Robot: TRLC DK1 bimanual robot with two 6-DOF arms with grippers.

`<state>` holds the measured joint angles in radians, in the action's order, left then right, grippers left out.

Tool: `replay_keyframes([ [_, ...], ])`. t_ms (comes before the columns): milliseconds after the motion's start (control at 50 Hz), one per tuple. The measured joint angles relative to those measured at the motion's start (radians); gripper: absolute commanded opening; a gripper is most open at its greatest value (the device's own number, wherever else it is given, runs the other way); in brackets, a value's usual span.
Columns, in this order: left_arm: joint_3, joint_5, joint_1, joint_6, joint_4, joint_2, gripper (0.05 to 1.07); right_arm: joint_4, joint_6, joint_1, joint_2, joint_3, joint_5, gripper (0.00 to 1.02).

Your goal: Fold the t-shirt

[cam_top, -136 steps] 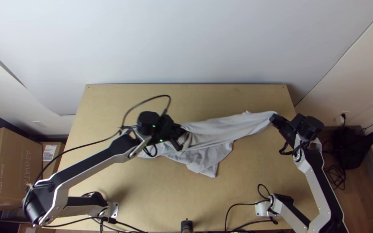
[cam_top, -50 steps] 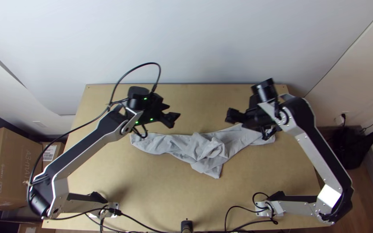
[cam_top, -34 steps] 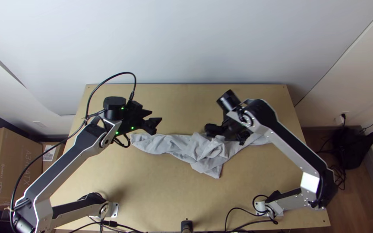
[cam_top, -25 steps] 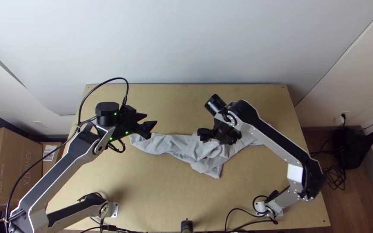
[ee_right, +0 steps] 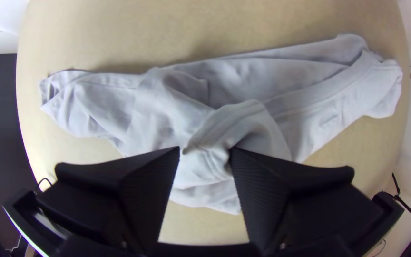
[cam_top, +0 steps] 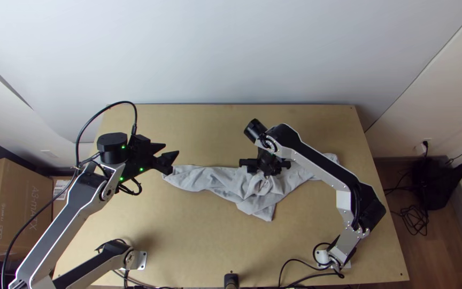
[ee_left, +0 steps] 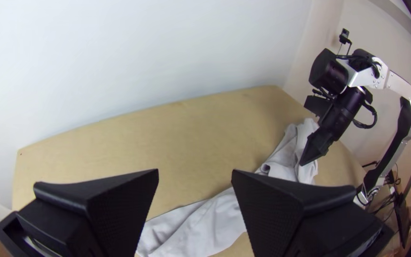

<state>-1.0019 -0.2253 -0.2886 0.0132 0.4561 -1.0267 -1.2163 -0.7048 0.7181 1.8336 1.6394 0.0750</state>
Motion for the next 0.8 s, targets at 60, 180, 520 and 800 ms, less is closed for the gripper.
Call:
replay_keyframes([
  [60, 0.003, -0.003, 0.019, 0.006, 0.002, 0.004, 0.81, 0.013, 0.002, -0.009, 0.000, 0.000, -0.001, 0.06],
  [180, 0.032, -0.005, 0.054, 0.027, 0.003, 0.014, 0.78, 0.013, 0.010, -0.029, -0.001, -0.003, 0.000, 0.03],
  [520, 0.117, -0.061, 0.145, 0.063, 0.008, 0.047, 0.69, 0.006, 0.005, -0.044, -0.038, -0.102, 0.000, 0.03],
  [800, 0.176, -0.132, 0.246, 0.204, 0.061, 0.050, 0.77, -0.058, -0.002, -0.030, -0.107, -0.102, 0.001, 0.03],
])
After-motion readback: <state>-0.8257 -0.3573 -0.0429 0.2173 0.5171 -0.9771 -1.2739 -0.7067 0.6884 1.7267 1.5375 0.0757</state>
